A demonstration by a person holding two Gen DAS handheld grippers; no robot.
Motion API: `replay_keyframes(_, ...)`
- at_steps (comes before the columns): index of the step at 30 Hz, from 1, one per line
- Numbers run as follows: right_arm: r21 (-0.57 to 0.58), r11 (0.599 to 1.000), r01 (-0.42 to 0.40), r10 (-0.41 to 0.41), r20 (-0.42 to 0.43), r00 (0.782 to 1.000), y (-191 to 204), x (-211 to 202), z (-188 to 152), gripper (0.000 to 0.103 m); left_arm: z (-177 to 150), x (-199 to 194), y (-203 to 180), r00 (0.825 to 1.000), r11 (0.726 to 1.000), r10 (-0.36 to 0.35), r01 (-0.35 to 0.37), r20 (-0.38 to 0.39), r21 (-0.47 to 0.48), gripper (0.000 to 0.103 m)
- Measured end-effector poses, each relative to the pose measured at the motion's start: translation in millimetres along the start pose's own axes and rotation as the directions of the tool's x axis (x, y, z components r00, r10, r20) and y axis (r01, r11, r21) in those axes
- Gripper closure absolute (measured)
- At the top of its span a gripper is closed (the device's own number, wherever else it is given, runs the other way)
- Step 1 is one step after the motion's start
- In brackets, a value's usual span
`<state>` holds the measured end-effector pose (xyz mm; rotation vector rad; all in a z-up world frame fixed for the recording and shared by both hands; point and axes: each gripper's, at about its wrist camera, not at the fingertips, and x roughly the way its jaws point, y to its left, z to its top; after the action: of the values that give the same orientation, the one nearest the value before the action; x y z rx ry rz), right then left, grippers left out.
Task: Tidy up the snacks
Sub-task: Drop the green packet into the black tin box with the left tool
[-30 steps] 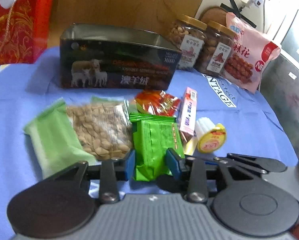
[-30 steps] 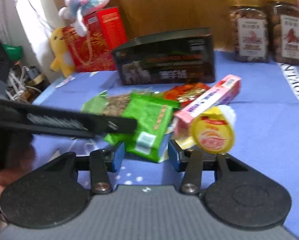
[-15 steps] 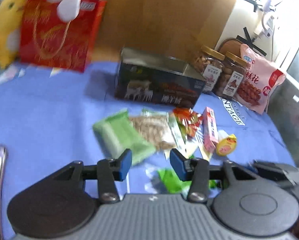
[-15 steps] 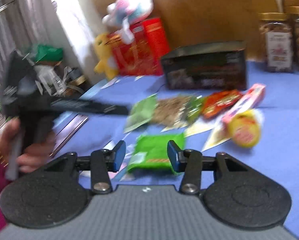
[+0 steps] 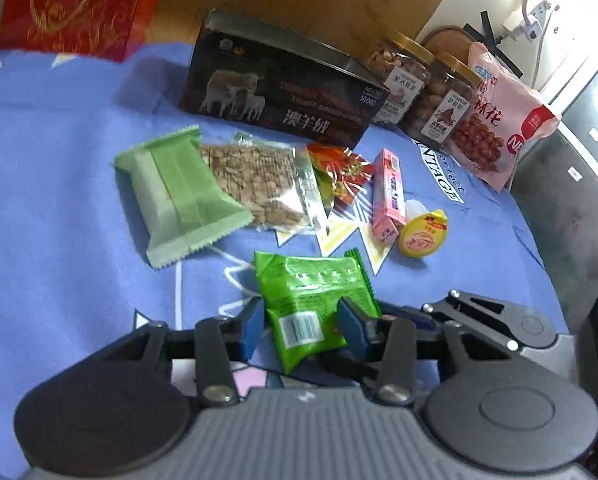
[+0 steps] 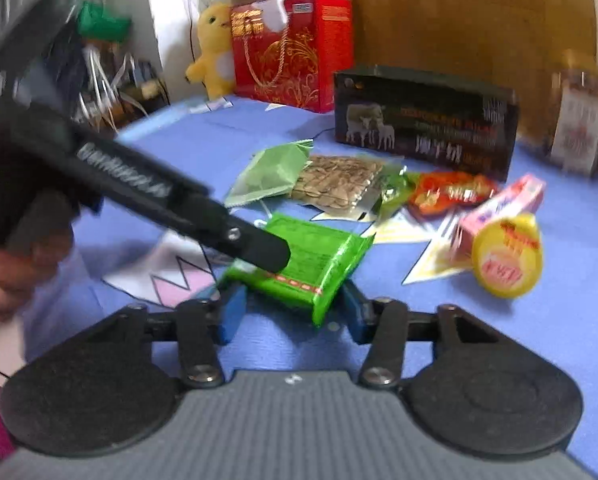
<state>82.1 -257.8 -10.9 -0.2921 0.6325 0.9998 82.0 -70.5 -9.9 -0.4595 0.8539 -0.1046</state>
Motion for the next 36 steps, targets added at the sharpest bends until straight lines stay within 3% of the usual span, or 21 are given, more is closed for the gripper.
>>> replay_keyframes(1, -0.016, 1.0, 0.011, -0.011, -0.003, 1.0, 2, -1, 1, 0.062, 3, -5, -2, 1.0, 1.0, -0.004, 0.004, 0.014, 0.006, 0.063)
replay_keyframes(4, 0.079, 0.996, -0.041, 0.04, 0.012, 0.999, -13, -7, 10, 0.066, 24, -23, -10, 0.996, 0.998, -0.041, 0.037, 0.08, 0.049, 0.064)
replay_keyframes(6, 0.106, 0.993, -0.041, 0.035, 0.055, 0.998, -17, -8, 22, 0.068, 45, -27, -17, 0.991, 0.993, -0.09, 0.082, 0.098, 0.084, 0.068)
replay_keyframes(8, 0.103, 0.994, -0.041, 0.029, 0.124, 0.992, -25, -13, 41, 0.069, 64, -25, -26, 0.989, 0.991, -0.094, 0.081, 0.114, 0.11, 0.068)
replay_keyframes(14, 0.042, 0.993, 0.113, -0.119, 0.196, 0.973, -56, 16, 98, 0.07, 136, -1, -38, 0.975, 0.983, -0.09, 0.054, 0.203, 0.178, 0.068)
replay_keyframes(18, 0.037, 0.979, 0.202, -0.206, 0.172, 0.963, -80, 58, 132, 0.075, 181, 37, -39, 0.975, 0.984, -0.007, -0.033, 0.221, 0.178, 0.062)
replay_keyframes(20, 0.055, 0.961, 0.27, -0.276, 0.157, 0.948, -94, 70, 141, 0.075, 188, 47, -32, 0.976, 0.985, 0.042, -0.076, 0.215, 0.155, 0.062)
replay_keyframes(22, 0.095, 0.948, 0.303, -0.314, 0.147, 0.938, -110, 71, 143, 0.074, 186, 41, -19, 0.97, 0.989, 0.023, -0.058, 0.243, 0.137, 0.056)
replay_keyframes(25, 0.162, 0.941, 0.298, -0.327, 0.193, 0.925, -134, 49, 133, 0.074, 179, 31, 5, 0.955, 0.992, 0.066, -0.093, 0.291, 0.081, 0.053)
replay_keyframes(27, 0.226, 0.926, 0.301, -0.344, 0.183, 0.921, -153, 44, 129, 0.074, 180, 34, 17, 0.96, 0.993, 0.088, -0.105, 0.267, 0.048, 0.053)
replay_keyframes(29, 0.329, 0.914, 0.24, -0.3, 0.147, 0.943, -174, 42, 125, 0.073, 182, 40, 26, 0.959, 0.99, 0.133, -0.142, 0.249, 0.019, 0.053)
replay_keyframes(32, 0.491, 0.866, 0.097, -0.179, 0.122, 0.976, -199, 47, 114, 0.072, 186, 41, 42, 0.942, 0.985, 0.171, -0.159, 0.29, -0.062, 0.049)
replay_keyframes(36, 0.564, 0.824, 0.056, -0.147, 0.118, 0.982, -199, 51, 106, 0.067, 186, 58, 55, 0.961, 0.984, 0.162, -0.142, 0.224, -0.105, 0.051)
